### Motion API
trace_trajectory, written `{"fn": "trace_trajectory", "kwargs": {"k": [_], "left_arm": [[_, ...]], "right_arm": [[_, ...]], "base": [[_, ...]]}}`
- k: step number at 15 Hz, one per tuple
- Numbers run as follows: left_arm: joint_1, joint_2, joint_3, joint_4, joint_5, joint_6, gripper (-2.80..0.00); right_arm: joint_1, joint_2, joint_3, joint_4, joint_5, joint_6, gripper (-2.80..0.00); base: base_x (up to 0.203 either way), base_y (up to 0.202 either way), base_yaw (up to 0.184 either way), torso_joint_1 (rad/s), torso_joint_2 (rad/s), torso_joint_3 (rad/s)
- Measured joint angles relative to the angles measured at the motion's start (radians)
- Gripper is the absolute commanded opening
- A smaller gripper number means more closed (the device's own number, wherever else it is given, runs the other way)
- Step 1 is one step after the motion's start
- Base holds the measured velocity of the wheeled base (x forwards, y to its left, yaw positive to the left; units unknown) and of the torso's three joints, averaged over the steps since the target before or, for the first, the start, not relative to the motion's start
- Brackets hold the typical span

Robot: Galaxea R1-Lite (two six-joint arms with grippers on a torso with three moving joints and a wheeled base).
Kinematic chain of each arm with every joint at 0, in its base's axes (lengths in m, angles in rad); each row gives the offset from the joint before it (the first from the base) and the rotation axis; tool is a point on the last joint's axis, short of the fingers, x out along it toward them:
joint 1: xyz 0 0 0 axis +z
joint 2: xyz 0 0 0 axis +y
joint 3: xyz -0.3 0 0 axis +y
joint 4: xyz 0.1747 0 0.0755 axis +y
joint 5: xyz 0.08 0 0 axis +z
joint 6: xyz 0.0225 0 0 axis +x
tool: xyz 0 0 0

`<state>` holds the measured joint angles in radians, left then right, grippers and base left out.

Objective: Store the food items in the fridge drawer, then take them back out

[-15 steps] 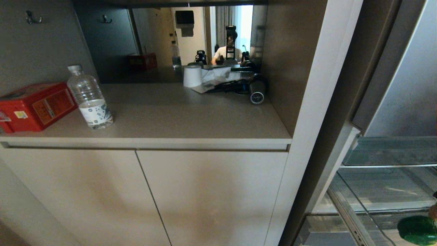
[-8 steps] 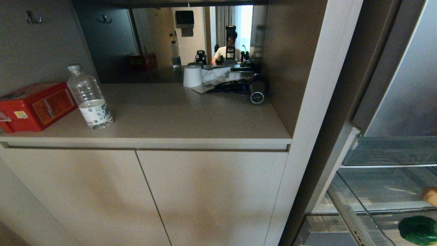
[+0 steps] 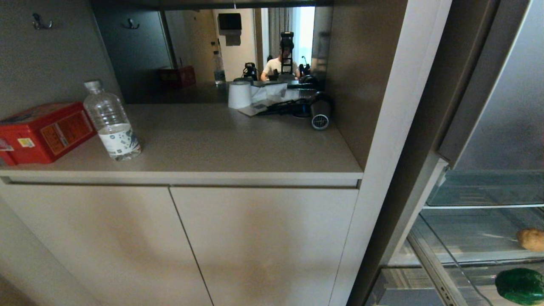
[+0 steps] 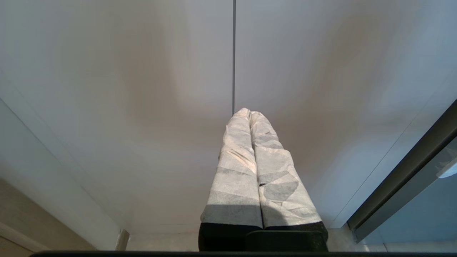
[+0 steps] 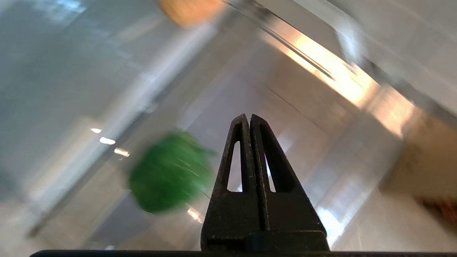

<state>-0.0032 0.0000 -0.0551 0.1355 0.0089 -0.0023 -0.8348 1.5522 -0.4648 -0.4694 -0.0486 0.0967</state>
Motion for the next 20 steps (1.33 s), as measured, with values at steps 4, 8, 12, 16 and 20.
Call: {"fn": "trace_trajectory", "kwargs": {"k": [4,8,12,16,20], "left_arm": [[0.000,0.000,0.000,0.000,0.000,0.000,-2.80],[0.000,0.000,0.000,0.000,0.000,0.000,-2.80],[0.000,0.000,0.000,0.000,0.000,0.000,-2.80],[0.000,0.000,0.000,0.000,0.000,0.000,-2.80],[0.000,0.000,0.000,0.000,0.000,0.000,-2.80]], "right_arm": [[-0.128,-0.081,0.125,-0.004,-0.019,-0.004,-2.80],[-0.222,-0.160,0.172,0.000,-0.020,-0.034,-2.80],[-0.287,-0.154,0.171,0.001,-0.020,-0.041,-2.80],[-0.304,-0.049,0.178,-0.003,-0.014,-0.030,-2.80],[-0.306,0.032,0.182,-0.007,0.083,-0.027,-2.80]], "base": [[0.000,0.000,0.000,0.000,0.00,0.000],[0.000,0.000,0.000,0.000,0.00,0.000],[0.000,0.000,0.000,0.000,0.00,0.000],[0.000,0.000,0.000,0.000,0.00,0.000],[0.000,0.000,0.000,0.000,0.00,0.000]]}}
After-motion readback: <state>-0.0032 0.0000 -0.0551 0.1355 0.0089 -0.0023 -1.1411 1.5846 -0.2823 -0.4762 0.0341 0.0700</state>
